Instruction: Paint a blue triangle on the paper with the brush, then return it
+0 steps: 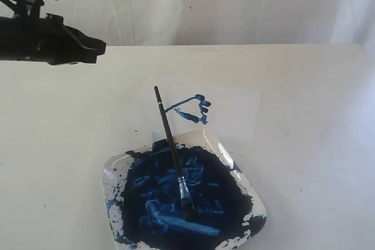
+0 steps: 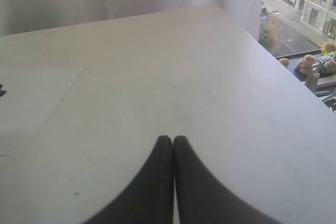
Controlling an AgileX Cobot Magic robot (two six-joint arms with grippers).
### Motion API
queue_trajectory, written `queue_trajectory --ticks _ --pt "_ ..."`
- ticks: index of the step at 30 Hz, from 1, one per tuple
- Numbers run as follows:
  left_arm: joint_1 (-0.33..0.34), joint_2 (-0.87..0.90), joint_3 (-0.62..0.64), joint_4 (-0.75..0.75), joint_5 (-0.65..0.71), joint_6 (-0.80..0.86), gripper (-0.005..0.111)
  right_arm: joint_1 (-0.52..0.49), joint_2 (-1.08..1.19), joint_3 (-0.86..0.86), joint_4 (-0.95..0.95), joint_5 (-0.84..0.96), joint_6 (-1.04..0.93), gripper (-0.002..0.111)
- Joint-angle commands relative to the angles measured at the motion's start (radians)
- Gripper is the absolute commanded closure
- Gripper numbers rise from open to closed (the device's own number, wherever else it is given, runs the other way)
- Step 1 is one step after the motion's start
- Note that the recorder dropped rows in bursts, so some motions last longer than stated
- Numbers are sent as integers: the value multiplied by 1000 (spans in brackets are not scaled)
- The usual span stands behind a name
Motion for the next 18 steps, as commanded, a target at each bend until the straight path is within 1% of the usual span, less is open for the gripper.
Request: queue_trajectory --ticks 1,11,12,15,18 --pt "0 -160 102 -8 -20 -16 107 2 -5 2 0 -1 -8 108" --pt "0 -527 326 -8 -14 -62 107 2 -5 2 0 -1 -8 108" --pt "0 -592 369 4 -14 -62 107 2 -5 2 0 -1 -8 108" --pt "0 -706 449 6 -90 -84 107 2 -5 2 0 -1 -8 108" --pt "0 -774 481 8 -147 -73 107 2 -5 2 0 -1 -8 108"
